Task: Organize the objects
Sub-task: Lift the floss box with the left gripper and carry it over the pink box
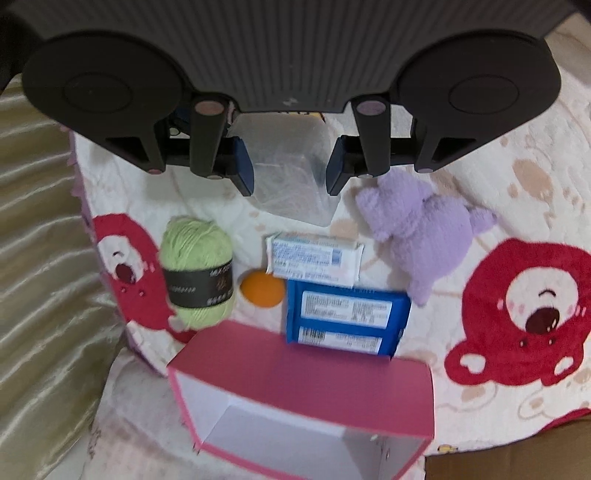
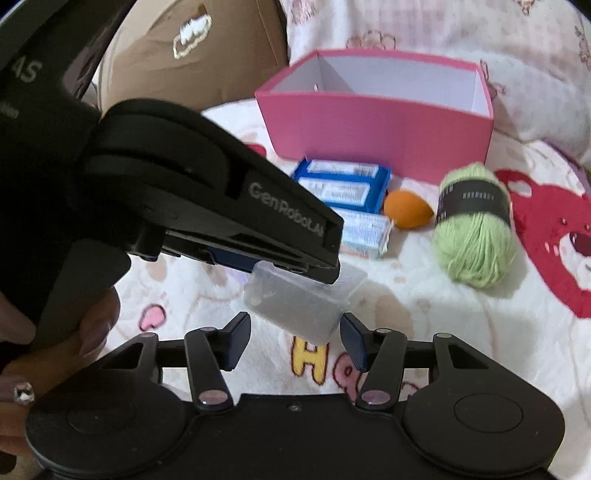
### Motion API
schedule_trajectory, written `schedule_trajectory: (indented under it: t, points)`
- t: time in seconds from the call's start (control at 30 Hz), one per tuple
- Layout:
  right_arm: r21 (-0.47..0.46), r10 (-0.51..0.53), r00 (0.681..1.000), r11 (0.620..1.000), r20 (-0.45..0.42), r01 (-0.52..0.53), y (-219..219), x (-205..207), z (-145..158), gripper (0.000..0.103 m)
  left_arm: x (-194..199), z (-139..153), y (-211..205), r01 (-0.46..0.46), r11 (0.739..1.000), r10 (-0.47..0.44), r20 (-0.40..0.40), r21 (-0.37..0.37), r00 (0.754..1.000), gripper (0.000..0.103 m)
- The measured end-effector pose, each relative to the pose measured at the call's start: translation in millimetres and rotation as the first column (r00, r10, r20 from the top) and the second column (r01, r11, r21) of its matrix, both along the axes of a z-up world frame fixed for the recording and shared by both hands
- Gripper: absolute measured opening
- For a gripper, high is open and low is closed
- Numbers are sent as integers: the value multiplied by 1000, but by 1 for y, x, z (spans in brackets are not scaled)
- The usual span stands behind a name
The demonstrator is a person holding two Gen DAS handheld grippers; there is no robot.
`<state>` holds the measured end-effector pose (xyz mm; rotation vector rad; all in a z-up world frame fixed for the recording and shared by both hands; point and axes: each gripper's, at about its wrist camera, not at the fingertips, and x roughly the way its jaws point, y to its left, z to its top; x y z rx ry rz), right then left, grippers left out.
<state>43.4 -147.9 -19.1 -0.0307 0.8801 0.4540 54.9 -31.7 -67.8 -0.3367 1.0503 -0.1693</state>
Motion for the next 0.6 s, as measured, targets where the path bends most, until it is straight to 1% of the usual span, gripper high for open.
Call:
schedule_trajectory:
  t: [0.07, 0.13, 0.2, 0.27, 0.3, 0.37, 0.47, 0.6]
  points:
    - [-16, 12, 1000, 1000, 5, -12, 2, 4, 1, 60, 3, -3, 4, -17, 999, 17, -18, -27, 1000, 41]
    - [-3, 5, 1000, 1000, -18, -5, 0, 9, -3, 63, 9, -15, 6, -31, 998, 28, -66, -46, 997, 40]
    - [24, 2, 997, 1000, -72, -1, -4, 15, -11, 64, 16, -33, 8, -44, 997, 36, -133, -57, 991, 38]
    - [57, -4, 991, 998, -137, 12, -9, 23, -24, 64, 18, -44, 7, -45, 998, 36, -177, -50, 984, 37]
    - [72, -4, 988, 997, -153, 15, -12, 25, -28, 64, 18, -48, 6, -43, 998, 33, -191, -51, 981, 37]
    - [86, -4, 983, 996, -184, 21, -15, 27, -35, 65, 18, -52, 4, -41, 998, 32, -204, -44, 978, 37]
    - [70, -13, 981, 997, -191, 27, -13, 29, -39, 68, 19, -62, 0, -47, 998, 36, -228, -45, 973, 38]
    - [49, -26, 979, 998, -200, 37, -11, 38, -54, 69, 20, -65, -4, -50, 998, 42, -210, -35, 977, 39]
